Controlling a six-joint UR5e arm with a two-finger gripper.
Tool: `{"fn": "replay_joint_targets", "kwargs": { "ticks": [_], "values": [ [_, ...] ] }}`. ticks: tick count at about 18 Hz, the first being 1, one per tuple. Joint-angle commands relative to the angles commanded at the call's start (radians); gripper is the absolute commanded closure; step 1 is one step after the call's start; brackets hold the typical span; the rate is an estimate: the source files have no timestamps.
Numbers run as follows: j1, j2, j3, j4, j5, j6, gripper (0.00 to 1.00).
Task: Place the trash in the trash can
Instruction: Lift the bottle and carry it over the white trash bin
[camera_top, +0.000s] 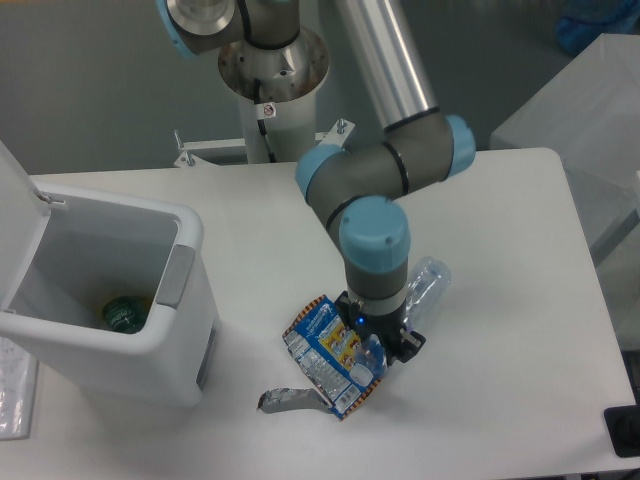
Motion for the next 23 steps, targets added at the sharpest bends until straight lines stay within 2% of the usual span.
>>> {"fn": "replay_joint_targets", "kwargs": {
  "ticks": [2, 5, 8, 11, 18, 23],
  "values": [
    [0.034, 0.029, 0.011, 0.002, -0.133, -0.024, 0.56],
    [0.069, 0.042, 0.038, 0.002, -0.327, -0.083, 0.56],
    [0.077, 0.054, 0.094, 0.008, -0.503, -0.22, 0.56],
    [0.077, 0.055, 0.144, 0.014, -0.62, -0.302, 0.55],
    [0.062, 0.057, 0.262, 0.017, -0.833, -0.397, 0.55],
    [0.058, 0.057, 0.333, 0.021, -1.059, -0.443, 0.55]
  ]
}}
